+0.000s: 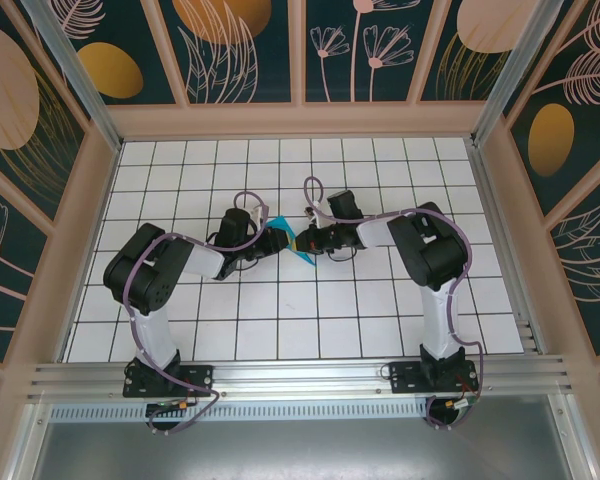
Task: Fold a paper plane with a square sheet of paper (pick it up from the middle)
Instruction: Fold the wing for the fifth time at the center of the table.
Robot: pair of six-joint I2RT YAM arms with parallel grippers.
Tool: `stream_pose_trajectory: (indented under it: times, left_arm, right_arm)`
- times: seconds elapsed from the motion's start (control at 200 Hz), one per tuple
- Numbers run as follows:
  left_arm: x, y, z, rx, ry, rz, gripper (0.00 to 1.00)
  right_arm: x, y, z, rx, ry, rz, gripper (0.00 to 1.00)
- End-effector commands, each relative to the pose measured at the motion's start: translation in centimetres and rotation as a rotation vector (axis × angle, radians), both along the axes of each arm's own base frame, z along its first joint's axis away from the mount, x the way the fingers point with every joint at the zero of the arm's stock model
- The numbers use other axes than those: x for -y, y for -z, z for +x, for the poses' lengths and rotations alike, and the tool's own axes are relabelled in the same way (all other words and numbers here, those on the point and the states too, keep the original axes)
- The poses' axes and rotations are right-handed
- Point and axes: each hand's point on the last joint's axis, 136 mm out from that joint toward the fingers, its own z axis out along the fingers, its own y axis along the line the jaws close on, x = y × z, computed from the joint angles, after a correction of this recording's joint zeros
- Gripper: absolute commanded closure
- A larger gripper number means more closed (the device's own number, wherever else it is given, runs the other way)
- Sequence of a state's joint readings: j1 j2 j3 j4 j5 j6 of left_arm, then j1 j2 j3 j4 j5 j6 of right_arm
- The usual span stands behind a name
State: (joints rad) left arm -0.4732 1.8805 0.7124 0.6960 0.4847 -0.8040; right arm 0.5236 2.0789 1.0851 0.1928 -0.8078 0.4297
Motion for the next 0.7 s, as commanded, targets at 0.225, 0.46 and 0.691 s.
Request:
stream_pose_trajectory:
  times: [0.225, 0.46, 0.691]
  left_arm:
    - [-0.7, 1.2, -0.2, -0.003, -0.019, 0.035, 0.84]
    - [-0.7, 1.7, -0.3, -0.016, -0.021, 0.030, 0.86]
    - [-0.4, 1.9, -0.3, -0.027, -0.015, 0.018, 0.87]
  right_arm:
    - [3.0, 7.1, -1.4, -0.145, 0.108, -0.223, 1.00]
    - [2.7, 5.7, -1.2, -0.100, 0.114, -0.136, 1.00]
    - [2.6, 4.4, -1.2, -0.032, 0.110, -0.075, 1.00]
